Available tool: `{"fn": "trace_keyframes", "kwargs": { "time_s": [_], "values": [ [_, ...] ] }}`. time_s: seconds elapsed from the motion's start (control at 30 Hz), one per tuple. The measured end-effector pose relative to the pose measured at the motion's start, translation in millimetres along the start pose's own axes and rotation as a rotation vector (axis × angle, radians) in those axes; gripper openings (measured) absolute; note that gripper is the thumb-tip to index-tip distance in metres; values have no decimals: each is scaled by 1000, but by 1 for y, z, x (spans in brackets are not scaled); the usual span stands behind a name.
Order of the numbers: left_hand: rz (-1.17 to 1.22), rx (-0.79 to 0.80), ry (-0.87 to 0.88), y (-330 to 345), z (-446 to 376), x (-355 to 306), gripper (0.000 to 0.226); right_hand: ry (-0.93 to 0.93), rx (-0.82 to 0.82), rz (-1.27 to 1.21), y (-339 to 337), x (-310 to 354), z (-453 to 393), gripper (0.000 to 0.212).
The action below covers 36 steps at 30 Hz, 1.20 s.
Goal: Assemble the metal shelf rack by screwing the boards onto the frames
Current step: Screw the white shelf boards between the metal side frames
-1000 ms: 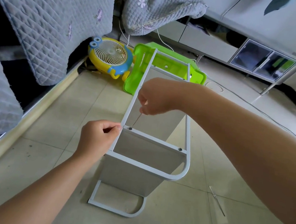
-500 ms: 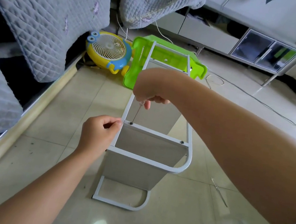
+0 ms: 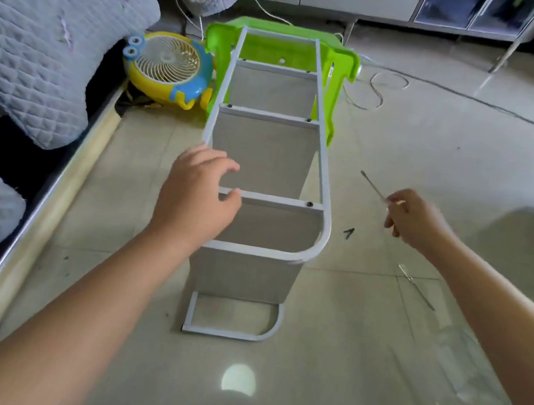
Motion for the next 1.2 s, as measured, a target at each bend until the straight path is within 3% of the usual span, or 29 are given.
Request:
{"fn": "trace_keyframes", "kwargs": {
  "time_s": [0.17,0.27,0.37,0.47,0.57,0.63,0.7,0.77,0.9,1.07,1.2],
  "values": [
    [-95,200,152,37,-9,-52,41,260,174,330,78,-118,21,18],
    [-154,385,197,55,-10,-68,53,318,222,398,110,-153,44,18],
    [-364,520,229,68,-4,-67,71,344,289,484,125,-174,53,23],
    [-487,564,230,71,3,-66,86,387,331,528,131,-184,51,29],
    [-463,545,239,70,3,-67,89,401,268,580,129,-181,46,32],
    [-437,526,236,70,1,-66,91,301,192,642,130,-169,41,36],
    [-404,509,199,70,0,-68,94,167,218,573,141,-151,39,41],
    [-371,486,153,70,-2,-72,92,102,313,394,159,-131,42,46],
    [-257,467,40,71,-8,-78,78,144,553,162,210,-94,51,55],
    [-194,532,-83,72,-22,-84,51,307,432,2,245,-67,50,28],
    [-230,501,-102,77,-34,-84,37,273,450,53,247,-71,47,27]
  ]
}}
Point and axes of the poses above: each hand's wrist, its own z-axis away from the middle knuckle, its own y-axis out of the palm, x = y × z, the point moved 2 cm from there along -z, towards the middle knuckle, and after that the axes turned 2 degrees about y, right-handed, at the moved point
